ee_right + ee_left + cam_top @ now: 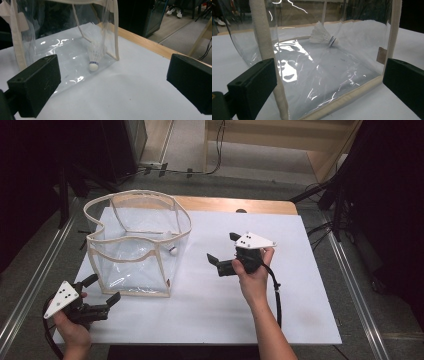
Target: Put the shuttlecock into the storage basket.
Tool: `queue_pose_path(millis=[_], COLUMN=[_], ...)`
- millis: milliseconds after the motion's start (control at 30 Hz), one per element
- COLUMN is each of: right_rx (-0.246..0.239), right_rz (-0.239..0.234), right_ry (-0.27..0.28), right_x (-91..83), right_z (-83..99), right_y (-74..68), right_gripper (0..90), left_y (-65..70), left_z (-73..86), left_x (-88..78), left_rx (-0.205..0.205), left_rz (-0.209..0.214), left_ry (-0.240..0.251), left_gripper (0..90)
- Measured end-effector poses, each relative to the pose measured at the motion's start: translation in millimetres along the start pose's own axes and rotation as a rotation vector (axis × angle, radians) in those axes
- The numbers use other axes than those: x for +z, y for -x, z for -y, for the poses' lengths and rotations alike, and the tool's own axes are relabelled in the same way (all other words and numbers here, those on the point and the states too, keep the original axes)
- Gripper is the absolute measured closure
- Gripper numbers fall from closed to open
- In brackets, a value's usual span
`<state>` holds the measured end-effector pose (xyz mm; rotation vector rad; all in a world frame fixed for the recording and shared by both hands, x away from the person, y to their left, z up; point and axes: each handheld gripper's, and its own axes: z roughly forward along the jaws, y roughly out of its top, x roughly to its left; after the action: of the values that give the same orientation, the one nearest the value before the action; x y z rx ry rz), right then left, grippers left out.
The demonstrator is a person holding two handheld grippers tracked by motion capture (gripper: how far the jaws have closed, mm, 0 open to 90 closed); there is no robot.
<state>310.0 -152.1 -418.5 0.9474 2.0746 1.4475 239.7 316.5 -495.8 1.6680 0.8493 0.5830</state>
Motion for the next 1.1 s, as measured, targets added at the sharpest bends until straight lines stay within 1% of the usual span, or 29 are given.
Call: queue_pose_path(millis=[333,433,467,500,567,767,867,933,1033,1067,1100], right_rx=[0.014,0.022,0.022,0.021,0.028,0.015,0.011,0.011,0.026,0.022,0.033], right_rz=[0.004,0.010,0.010,0.016,0.021,0.025,0.023,0.029,0.040,0.043,0.040], right_ry=[-0.008,-0.015,-0.015,-0.024,-0.028,-0.012,-0.013,-0.019,-0.022,-0.018,-0.018], right_x=[-12.3,-15.9,-15.9,-18.1,-20.7,-30.8,-33.5,-35.7,-41.2,-42.5,-44.3], right_z=[26.2,34.4,34.4,39.6,44.3,53.6,56.4,59.5,66.5,68.3,69.9], right_y=[7.5,9.6,9.6,10.8,12.4,15.9,16.6,17.9,21.2,22.8,23.2], right_gripper=[0.0,0.0,0.0,0.0,0.0,0.0,0.0,0.0,0.0,0.0,0.0], left_y=[0.0,0.2,0.2,0.1,0.4,0.4,0.5,0.7,0.7,0.7,0.6], left_z=[0.0,0.0,0.0,-0.1,0.0,-0.1,-0.1,0.0,0.0,0.0,0.0], left_x=[-0.1,-0.2,-0.2,-0.3,-0.2,-0.1,-0.2,-0.3,-0.3,-0.3,-0.4], left_rx=[-0.001,0.000,0.000,0.003,0.000,0.005,0.004,0.004,0.005,0.005,0.005], left_rz=[0.000,-0.002,-0.002,-0.002,-0.002,-0.005,-0.004,-0.003,-0.003,-0.003,-0.003], left_ry=[0.001,-0.001,-0.001,-0.002,0.001,-0.002,-0.002,0.000,0.000,0.000,0.000], left_gripper=[0.0,0.0,0.0,0.0,0.0,0.0,0.0,0.0,0.0,0.0,0.0])
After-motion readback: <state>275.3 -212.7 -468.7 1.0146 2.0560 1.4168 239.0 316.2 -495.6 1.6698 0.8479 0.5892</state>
